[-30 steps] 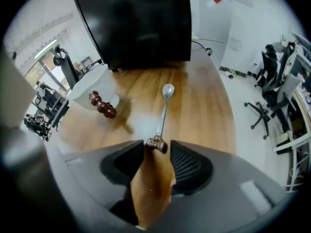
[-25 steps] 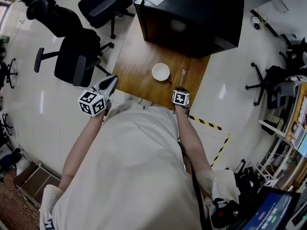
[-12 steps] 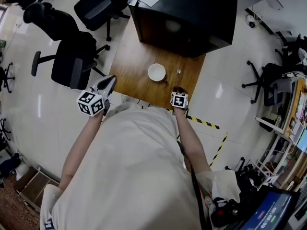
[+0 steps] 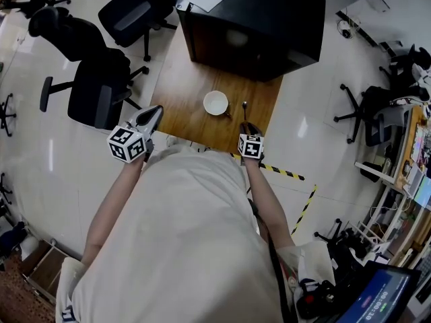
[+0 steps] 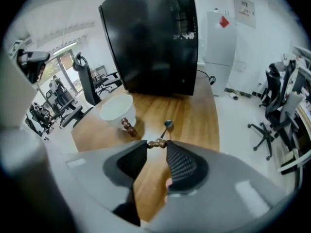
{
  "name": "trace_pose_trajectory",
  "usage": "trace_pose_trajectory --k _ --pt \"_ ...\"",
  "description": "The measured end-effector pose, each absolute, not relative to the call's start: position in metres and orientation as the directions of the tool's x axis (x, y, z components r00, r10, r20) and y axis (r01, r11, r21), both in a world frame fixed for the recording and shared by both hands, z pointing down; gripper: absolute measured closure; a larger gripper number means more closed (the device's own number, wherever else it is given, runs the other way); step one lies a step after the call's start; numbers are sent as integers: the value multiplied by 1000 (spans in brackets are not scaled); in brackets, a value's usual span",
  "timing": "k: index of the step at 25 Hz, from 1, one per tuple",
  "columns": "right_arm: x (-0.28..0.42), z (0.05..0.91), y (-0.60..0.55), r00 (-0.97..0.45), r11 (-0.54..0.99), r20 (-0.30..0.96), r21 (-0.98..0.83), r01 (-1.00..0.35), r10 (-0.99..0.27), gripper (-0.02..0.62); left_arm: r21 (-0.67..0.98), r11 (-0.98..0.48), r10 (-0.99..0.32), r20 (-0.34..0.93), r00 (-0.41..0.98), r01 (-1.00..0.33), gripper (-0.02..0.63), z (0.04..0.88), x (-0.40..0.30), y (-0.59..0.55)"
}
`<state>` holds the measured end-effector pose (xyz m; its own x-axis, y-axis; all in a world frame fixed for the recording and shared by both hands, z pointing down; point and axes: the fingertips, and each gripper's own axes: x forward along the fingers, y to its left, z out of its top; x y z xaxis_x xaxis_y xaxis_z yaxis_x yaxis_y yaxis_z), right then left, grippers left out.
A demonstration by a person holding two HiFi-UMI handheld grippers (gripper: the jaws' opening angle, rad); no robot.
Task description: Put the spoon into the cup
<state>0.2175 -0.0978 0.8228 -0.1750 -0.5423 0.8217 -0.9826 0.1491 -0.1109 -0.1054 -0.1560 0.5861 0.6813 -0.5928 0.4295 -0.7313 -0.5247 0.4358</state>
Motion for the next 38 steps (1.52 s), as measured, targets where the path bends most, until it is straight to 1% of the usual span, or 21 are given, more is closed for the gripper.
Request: trace_pose_trajectory --k 8,17,26,38 --pt "205 777 -106 -213 167 759 -138 -976 -616 469 447 -527 -593 416 690 -723 603 588 -105 -158" --pt "168 731 -121 -298 265 694 -157 -951 -656 469 460 -527 -581 419 698 -715 603 593 -102 -155" --pt "129 718 -126 -397 377 679 -187 -907 -617 469 465 -513 -591 418 690 -722 603 594 -106 -156" --pt "114 742 -123 -428 422 731 -210 -882 -532 469 462 -495 -608 420 673 -736 603 594 -117 -157"
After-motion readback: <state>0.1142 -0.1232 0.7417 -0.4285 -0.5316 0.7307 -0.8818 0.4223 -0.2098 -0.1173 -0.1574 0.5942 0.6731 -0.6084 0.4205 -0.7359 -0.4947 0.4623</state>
